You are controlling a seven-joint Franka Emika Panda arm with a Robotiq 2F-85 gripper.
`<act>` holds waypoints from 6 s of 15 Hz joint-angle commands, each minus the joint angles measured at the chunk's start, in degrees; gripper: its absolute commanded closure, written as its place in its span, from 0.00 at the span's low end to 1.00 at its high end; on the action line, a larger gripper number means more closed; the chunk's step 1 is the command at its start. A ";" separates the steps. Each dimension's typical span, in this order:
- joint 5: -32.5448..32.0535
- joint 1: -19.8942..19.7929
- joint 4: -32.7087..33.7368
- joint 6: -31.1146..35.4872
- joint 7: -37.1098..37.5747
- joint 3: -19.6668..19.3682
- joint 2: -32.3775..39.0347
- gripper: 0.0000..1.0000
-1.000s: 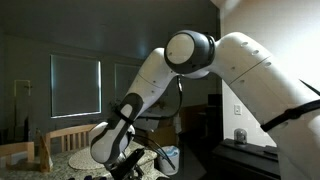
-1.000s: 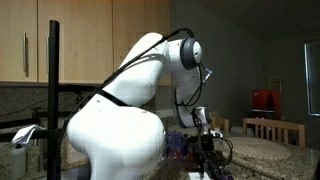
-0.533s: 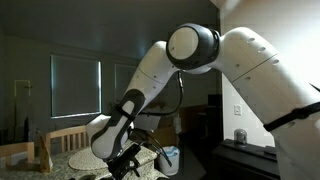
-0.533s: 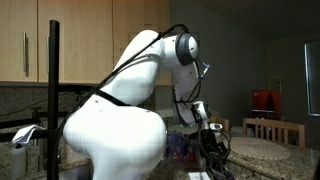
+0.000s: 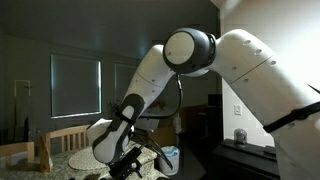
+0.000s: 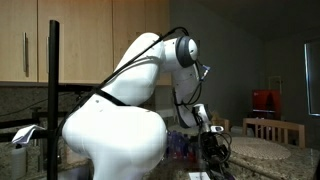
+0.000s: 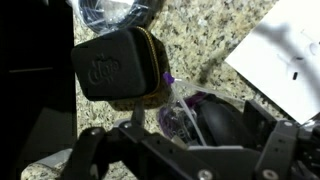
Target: Move the pack to the counter top
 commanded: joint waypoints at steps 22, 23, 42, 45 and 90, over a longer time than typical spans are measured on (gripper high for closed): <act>1.79 -3.99 9.02 -8.65 -12.33 0.64 3.37 0.88; 1.53 -4.16 8.76 -8.63 -13.03 0.59 2.73 0.87; -2.74 -1.05 13.03 -7.71 -17.60 2.94 9.70 0.00; -5.05 1.30 17.44 -7.72 -15.21 1.57 14.35 0.00; -16.83 -2.45 17.62 -14.89 -5.01 -0.33 -7.49 0.90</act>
